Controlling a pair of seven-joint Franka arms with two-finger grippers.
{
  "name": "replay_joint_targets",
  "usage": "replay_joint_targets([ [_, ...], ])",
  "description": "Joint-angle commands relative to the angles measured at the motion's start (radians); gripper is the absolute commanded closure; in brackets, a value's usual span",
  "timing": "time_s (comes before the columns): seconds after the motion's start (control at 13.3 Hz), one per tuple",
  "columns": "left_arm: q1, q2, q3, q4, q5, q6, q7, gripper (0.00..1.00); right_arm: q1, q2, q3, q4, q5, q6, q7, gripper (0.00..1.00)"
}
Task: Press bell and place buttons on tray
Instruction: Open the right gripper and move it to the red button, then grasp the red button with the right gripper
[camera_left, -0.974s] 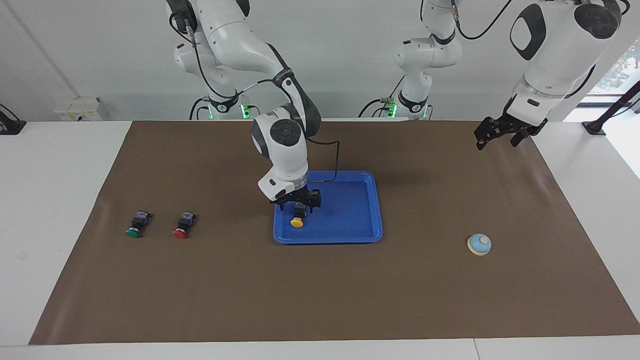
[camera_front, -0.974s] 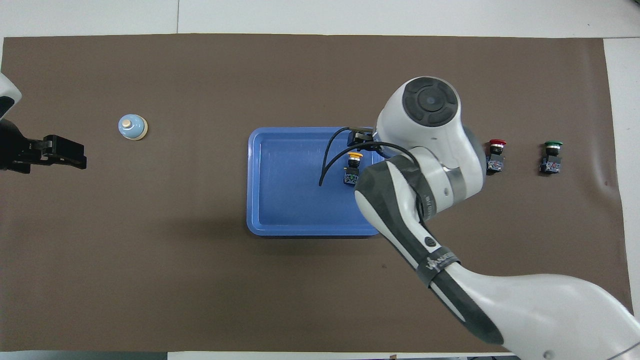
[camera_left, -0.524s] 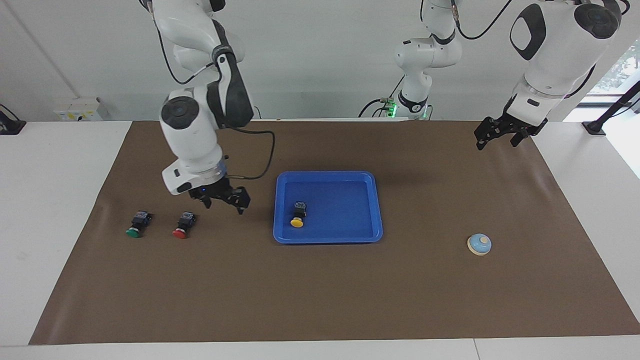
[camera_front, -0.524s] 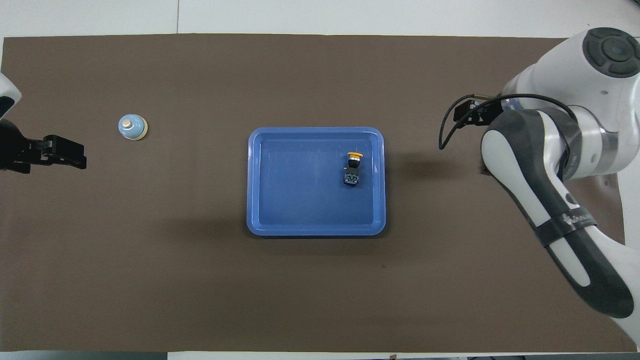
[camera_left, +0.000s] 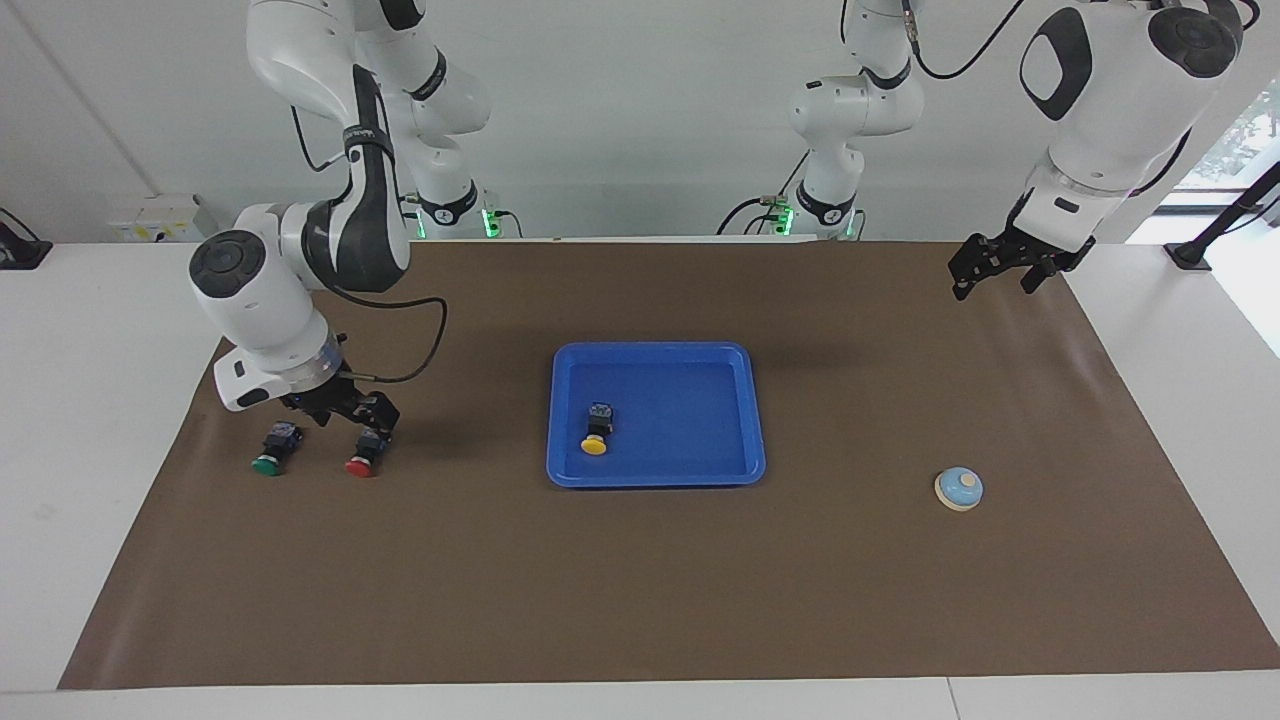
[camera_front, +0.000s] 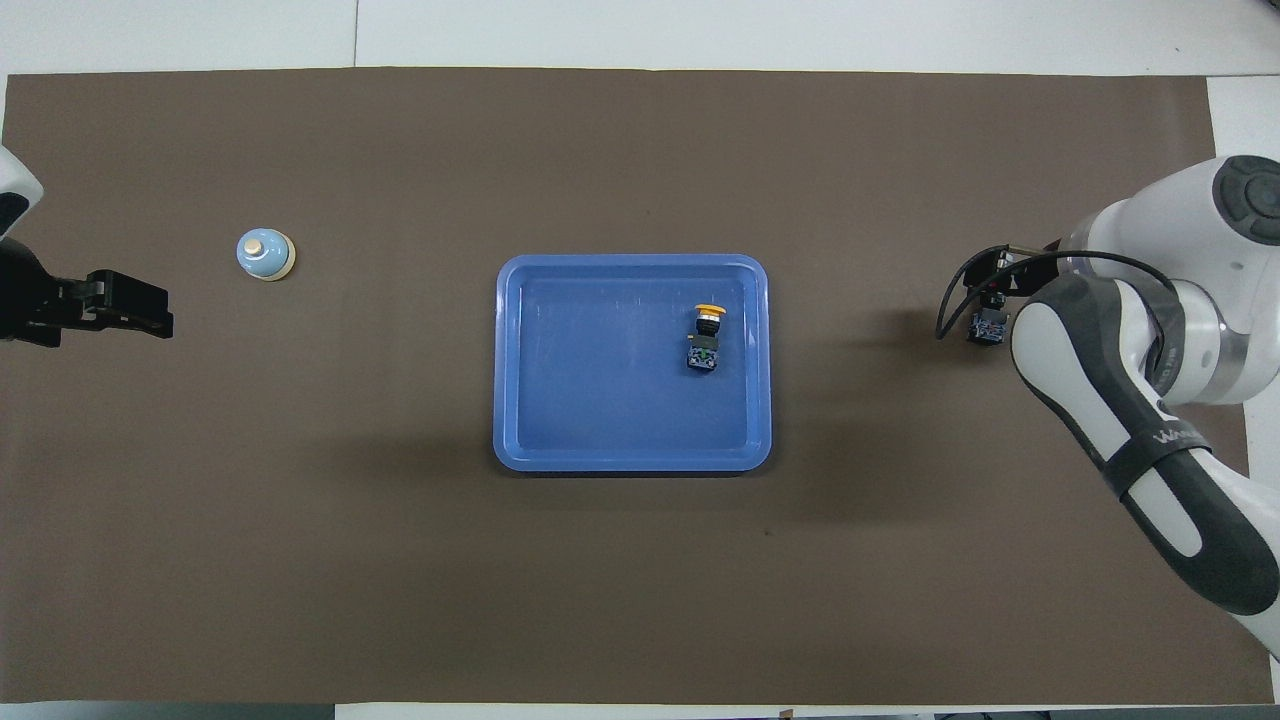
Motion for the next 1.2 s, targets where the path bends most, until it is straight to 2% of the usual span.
replay_joint_targets([
  [0.0,0.003,-0.015,0.002,-0.007,-0.005,0.002,-0.004,0.0,-0.024,-0.029,0.017,-0.123,-0.013,0.13,-0.019,0.0],
  [0.22,0.003,-0.015,0.002,-0.007,-0.005,0.002,-0.004,0.0,-0.026,-0.018,0.017,-0.147,-0.011,0.152,-0.031,0.0],
  [0.3,0.003,-0.017,0.002,-0.007,-0.005,0.002,-0.004,0.0,-0.031,-0.015,0.017,-0.147,-0.011,0.152,-0.042,0.07],
  [0.45,0.003,-0.015,0.002,-0.007,-0.005,0.002,-0.004,0.0,-0.035,-0.015,0.017,-0.147,-0.013,0.154,-0.049,0.85],
  [0.52,0.003,-0.015,0.002,-0.007,-0.005,0.002,-0.004,0.0,-0.035,-0.015,0.017,-0.145,-0.011,0.152,-0.065,1.0],
  [0.9,0.003,-0.015,0.002,-0.007,-0.005,0.002,-0.004,0.0,-0.025,-0.016,0.017,-0.119,-0.013,0.129,-0.075,1.0],
  [1.12,0.003,-0.015,0.002,-0.007,-0.005,0.002,-0.004,0.0,0.037,-0.018,0.02,0.029,-0.01,-0.057,-0.057,1.0],
])
